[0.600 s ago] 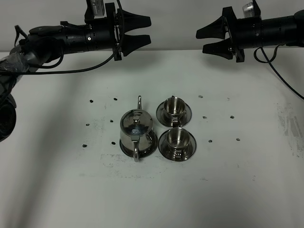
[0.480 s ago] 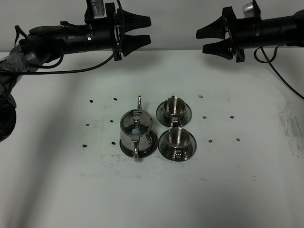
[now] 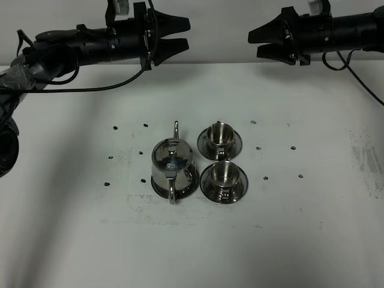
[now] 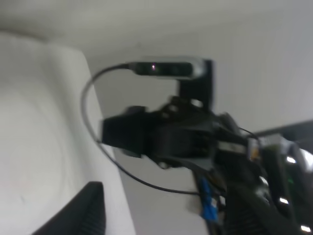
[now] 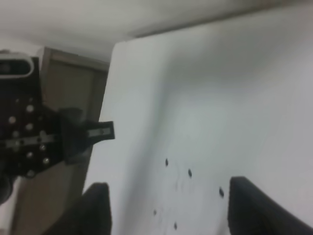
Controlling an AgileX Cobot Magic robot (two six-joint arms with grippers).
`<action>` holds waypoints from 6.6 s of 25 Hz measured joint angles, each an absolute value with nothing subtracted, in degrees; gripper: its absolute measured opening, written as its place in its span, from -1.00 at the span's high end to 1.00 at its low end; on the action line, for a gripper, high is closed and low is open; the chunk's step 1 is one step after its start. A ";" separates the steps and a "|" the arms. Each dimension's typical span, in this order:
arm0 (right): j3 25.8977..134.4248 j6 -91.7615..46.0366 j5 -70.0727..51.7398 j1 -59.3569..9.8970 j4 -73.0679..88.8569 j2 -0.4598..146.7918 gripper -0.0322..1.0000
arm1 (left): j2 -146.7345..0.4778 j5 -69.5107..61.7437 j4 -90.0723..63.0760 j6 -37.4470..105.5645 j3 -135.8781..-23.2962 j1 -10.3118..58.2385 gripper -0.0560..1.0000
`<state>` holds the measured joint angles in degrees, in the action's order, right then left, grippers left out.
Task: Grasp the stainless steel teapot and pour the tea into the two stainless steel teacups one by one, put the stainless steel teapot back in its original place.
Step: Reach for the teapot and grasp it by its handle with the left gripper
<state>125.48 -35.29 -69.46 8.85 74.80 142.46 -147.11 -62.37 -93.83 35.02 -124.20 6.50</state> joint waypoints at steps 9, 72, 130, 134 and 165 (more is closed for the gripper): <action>141.18 -30.58 -69.49 8.30 49.90 141.42 -0.01 | -139.06 -55.62 -62.00 34.53 -133.52 6.83 0.03; 41.39 -5.53 -68.75 2.00 11.91 2.45 0.08 | -83.61 -43.77 -34.29 51.48 -79.81 12.12 0.32; 29.82 -0.76 -63.94 2.36 1.83 1.33 0.08 | -89.33 -50.56 5.19 6.69 -77.57 44.71 0.32; 29.82 -0.76 -63.94 2.36 1.83 1.33 0.08 | -89.33 -46.53 6.59 6.48 -72.39 47.07 0.32; 29.82 -0.65 -63.89 2.36 1.83 1.33 0.09 | -97.27 -8.18 11.26 -6.97 -45.66 47.54 0.32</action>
